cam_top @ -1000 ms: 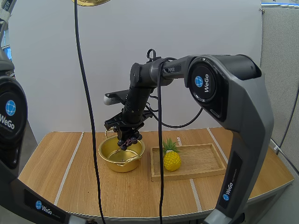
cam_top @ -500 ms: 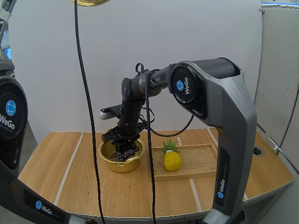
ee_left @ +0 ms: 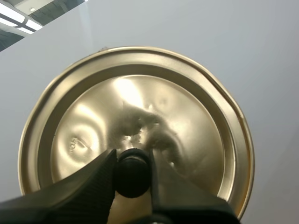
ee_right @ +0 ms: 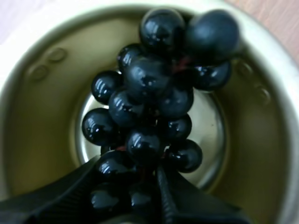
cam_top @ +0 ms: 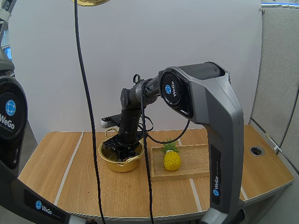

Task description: Open the pot, put the grape inside, and close it

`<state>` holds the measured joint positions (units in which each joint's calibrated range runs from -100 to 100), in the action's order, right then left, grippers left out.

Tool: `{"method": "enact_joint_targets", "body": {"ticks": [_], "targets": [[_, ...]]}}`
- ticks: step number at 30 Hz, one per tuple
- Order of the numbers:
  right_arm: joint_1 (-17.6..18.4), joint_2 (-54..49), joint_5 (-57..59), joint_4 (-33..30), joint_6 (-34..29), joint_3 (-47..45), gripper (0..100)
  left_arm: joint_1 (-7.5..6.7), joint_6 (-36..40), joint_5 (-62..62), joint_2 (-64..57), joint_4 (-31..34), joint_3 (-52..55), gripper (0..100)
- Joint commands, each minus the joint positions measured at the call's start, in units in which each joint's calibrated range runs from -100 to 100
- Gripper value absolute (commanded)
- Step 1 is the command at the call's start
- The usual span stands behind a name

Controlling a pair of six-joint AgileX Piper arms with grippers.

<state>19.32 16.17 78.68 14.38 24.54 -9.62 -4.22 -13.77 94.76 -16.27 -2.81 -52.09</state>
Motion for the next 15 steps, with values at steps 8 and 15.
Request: {"method": "enact_joint_targets", "body": {"ticks": [8,15], "targets": [[0.0,-0.3,1.9,2.9,0.2,0.2,0,-0.16,0.4,-2.0,-0.4,0.5,-0.5,0],[0.0,-0.3,1.0,0.4,0.2,0.2,0,-0.16,0.4,-2.0,-0.4,0.5,-0.5,0]]}}
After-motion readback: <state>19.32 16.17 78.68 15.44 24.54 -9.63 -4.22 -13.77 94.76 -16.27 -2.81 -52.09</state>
